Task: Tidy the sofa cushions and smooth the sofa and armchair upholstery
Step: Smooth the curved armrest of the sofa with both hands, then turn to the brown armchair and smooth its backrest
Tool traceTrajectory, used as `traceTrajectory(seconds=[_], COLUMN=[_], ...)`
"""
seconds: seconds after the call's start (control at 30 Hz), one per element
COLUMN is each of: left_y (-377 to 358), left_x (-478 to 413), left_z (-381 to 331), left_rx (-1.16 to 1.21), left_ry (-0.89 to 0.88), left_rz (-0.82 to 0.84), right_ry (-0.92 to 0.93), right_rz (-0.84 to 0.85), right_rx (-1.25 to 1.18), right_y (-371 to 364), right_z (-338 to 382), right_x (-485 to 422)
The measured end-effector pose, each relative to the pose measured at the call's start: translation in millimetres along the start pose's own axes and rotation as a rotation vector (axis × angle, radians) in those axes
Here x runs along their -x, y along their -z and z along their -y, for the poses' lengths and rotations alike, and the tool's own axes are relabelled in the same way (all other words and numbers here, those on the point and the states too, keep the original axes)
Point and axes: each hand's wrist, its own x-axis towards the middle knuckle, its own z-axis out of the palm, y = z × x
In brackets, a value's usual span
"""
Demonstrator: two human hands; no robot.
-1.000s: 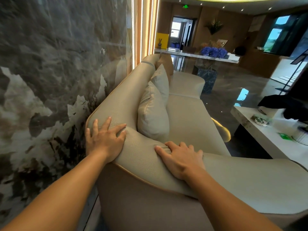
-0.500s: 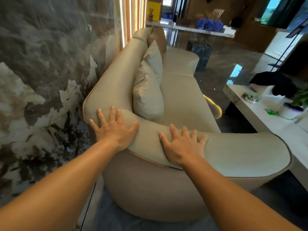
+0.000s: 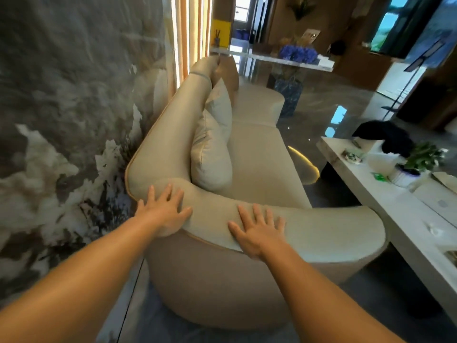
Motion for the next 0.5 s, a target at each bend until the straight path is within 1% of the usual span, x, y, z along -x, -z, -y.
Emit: traceTrajectory(seconds=[0.07, 0.1, 0.17, 0.23, 0.33, 0.37, 0.43, 0.5], left_y=[-1, 3, 13, 20, 14, 11, 6, 5], left_x=[49, 78, 138, 201, 297, 337, 384, 450], left_z=[-8, -21, -60, -107, -168, -194, -223, -263], left_rx=[-0.027, -0.078, -0.24, -0.396, -0.615, -0.668, -0.688, -0.692], left_ry=[-0.03, -0.05, -0.128, -0.211, -0.391, -0.458, -0.519, -0.62], left_rz=[0.149, 0.225, 0.342, 0.414, 0.409, 0.404, 0.379, 0.338], right_ry=[0.026, 0.033, 0.011, -0.037, -0.134, -0.176, -0.205, -0.24], right_rz=[0.083, 0.141, 0.264, 0.325, 0.38, 0.39, 0.379, 0.351], right_rx=[0.045, 0.062, 0.023, -0.06, -0.117, -0.136, -0.134, -0.158], right_y=[4, 10, 29, 46, 68, 76, 86, 98], right_z=[-11, -16, -23, -35, -62, -79, -93, -119], right_x=[45, 71, 127, 184, 289, 338, 394, 479])
